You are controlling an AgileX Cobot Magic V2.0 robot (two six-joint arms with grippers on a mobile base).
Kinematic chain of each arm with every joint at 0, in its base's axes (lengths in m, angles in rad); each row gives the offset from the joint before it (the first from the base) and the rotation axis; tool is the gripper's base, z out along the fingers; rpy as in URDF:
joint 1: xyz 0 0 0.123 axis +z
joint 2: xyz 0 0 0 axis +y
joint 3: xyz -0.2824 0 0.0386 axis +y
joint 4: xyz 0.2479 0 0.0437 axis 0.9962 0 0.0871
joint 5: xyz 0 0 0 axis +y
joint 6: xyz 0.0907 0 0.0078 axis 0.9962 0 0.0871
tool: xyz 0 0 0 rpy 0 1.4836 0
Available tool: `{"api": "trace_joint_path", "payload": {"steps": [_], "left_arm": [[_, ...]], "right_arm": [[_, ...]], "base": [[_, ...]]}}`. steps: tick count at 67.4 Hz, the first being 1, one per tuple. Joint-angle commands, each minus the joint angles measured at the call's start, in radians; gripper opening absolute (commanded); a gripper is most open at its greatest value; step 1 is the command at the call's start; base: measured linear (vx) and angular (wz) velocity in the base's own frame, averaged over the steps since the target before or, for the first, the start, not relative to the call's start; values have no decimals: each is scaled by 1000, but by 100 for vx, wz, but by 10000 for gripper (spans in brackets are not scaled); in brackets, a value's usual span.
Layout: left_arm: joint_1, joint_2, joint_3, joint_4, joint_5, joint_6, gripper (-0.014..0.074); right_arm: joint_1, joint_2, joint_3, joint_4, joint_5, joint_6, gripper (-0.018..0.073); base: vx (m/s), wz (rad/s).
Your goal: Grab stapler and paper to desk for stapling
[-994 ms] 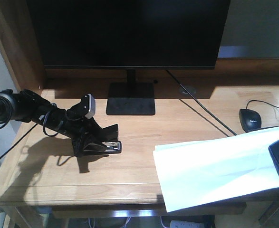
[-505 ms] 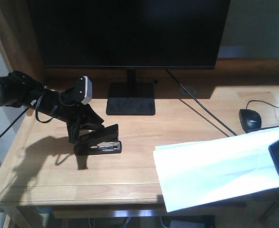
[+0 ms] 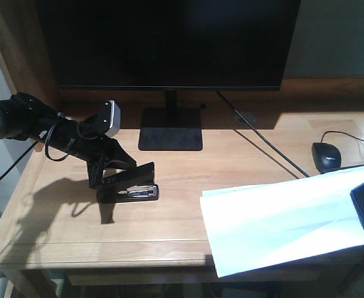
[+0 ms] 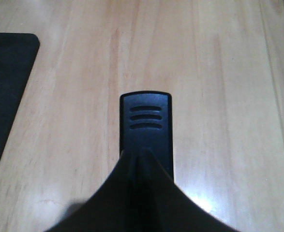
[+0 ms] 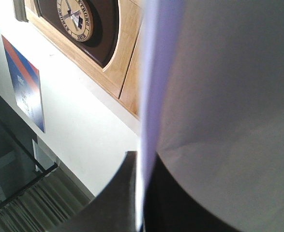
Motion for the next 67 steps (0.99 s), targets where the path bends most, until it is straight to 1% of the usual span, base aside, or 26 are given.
{"api": "trace_joint_path", "payload": {"steps": [1, 41, 58, 62, 67], "left_arm": [[-1, -66, -22, -51, 40, -11, -8], [-1, -66, -22, -51, 40, -11, -7], [-1, -66, -22, -51, 40, -11, -7], [-1, -66, -22, -51, 40, -11, -7], [-1, -66, -22, -51, 40, -11, -7]], "right_arm": [[-1, 3, 25, 7, -68, -9, -5], [-1, 3, 25, 15, -67, -10, -5], [-1, 3, 24, 14, -32, -8, -5], [-1, 3, 24, 2, -31, -8, -5], [-1, 3, 23, -35, -36, 8, -5]], "base": [[0, 0], [0, 0], [0, 0], [0, 0], [0, 0]]}}
